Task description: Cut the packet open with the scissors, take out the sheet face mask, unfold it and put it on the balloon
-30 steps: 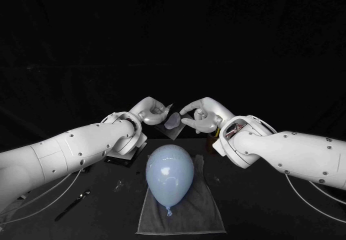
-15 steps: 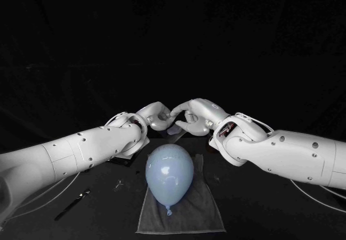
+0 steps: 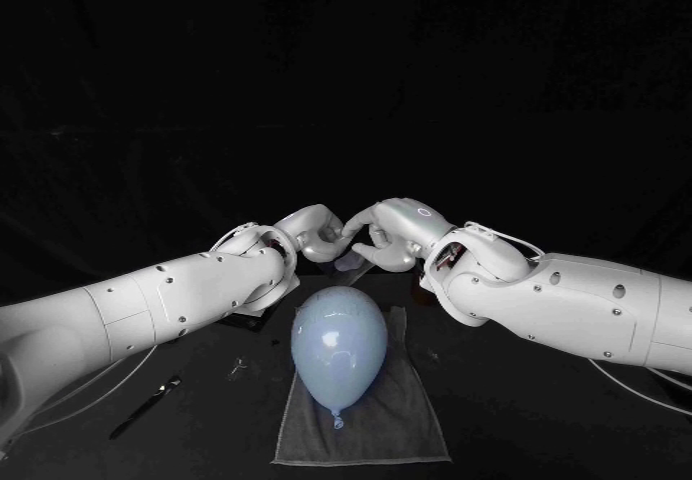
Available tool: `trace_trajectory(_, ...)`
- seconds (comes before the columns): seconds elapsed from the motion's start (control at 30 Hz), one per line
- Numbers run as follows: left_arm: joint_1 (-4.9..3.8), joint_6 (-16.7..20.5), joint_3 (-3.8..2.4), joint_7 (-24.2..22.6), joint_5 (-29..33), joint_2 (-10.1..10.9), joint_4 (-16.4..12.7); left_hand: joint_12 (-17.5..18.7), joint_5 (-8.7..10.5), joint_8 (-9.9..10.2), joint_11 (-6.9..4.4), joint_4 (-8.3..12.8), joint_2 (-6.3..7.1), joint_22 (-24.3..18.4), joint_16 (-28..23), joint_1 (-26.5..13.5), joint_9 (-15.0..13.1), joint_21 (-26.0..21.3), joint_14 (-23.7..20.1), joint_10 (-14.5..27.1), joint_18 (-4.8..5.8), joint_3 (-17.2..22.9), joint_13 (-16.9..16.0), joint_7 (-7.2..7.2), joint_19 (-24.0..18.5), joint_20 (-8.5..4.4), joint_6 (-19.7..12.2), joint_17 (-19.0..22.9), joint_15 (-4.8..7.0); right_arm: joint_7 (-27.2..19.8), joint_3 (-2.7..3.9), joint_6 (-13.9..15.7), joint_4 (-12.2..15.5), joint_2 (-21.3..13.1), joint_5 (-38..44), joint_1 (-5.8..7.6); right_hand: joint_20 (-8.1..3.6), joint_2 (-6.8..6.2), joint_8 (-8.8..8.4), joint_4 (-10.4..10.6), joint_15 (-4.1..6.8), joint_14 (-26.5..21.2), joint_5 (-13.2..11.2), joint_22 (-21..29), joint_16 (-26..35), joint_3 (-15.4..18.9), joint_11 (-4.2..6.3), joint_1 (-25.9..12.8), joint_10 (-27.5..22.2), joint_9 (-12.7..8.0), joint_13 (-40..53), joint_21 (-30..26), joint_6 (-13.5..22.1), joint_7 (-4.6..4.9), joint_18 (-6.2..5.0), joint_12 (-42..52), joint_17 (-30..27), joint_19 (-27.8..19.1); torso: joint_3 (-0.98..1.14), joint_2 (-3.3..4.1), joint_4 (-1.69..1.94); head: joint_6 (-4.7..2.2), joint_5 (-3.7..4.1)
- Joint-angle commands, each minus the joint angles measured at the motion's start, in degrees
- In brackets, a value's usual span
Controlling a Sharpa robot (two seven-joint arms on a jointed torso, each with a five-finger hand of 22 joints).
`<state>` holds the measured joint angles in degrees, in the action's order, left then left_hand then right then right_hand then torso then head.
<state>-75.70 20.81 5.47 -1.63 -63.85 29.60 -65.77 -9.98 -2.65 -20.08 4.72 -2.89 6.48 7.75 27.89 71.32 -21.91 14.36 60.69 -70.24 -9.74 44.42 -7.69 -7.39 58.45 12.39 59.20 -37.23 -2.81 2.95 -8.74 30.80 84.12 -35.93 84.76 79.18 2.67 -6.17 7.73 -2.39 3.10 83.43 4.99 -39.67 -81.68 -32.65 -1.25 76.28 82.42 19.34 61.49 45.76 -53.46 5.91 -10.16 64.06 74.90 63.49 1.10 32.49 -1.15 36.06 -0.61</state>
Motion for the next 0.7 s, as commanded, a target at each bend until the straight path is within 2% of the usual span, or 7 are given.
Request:
trace_trajectory(0.03,-0.03,-0.4,-0.05,0.1,-0.4,0.1,-0.3,-0.4,-0.21,-0.3,-0.06,1.9,-0.26,0.1,0.4,0.5,-3.1,0.2,-0.2,-0.4,-0.52,1.4,-0.1,0.06,-0.1,-0.23,0.1,-0.1,0.24,2.5,0.01,-2.6,-0.4,0.2,2.2,-0.01,0.14,0.01,0.36,-0.3,-0.01,2.8,-0.4,-0.1,0.0,0.0,0.67,-0.4,2.5,0.0,13.7,0.2,-0.3,0.04,-0.09,10.4,2.9,-0.5,-0.02,0.0,0.03,0.01,0.04)
trace_trajectory(0.43,-0.02,-0.2,-0.05,0.0,-0.1,0.3,-0.7,-0.4,-0.21,-0.4,-0.07,1.9,-0.28,0.1,0.4,0.5,-3.1,0.3,-0.2,-0.4,-0.51,1.4,-0.1,0.05,-0.1,-0.25,0.1,-0.1,0.25,4.6,-0.02,-4.2,-0.9,0.4,2.8,-0.06,0.46,0.31,0.36,-0.4,-0.51,2.7,-0.6,-0.3,0.1,-0.2,0.1,-0.7,2.3,0.0,13.6,0.2,-0.6,0.31,-0.07,10.2,2.7,-0.8,0.05,-0.02,-0.09,0.09,-0.02)
trace_trajectory(0.7,-0.02,0.0,-0.05,-0.1,0.0,0.5,-0.8,-0.4,-0.21,-0.4,-0.07,1.9,-0.28,0.1,0.4,0.5,-3.1,0.3,-0.2,-0.4,-0.51,1.4,-0.1,0.05,-0.1,-0.25,0.1,-0.1,0.25,5.6,-0.02,-4.7,-1.1,0.4,2.9,-0.06,0.67,0.52,0.33,-0.4,-0.74,2.5,-0.9,-0.4,0.4,-0.2,-0.13,-0.9,2.1,0.0,13.3,0.2,-0.8,0.5,-0.06,9.8,2.3,-1.0,0.07,-0.02,-0.08,0.06,0.26)
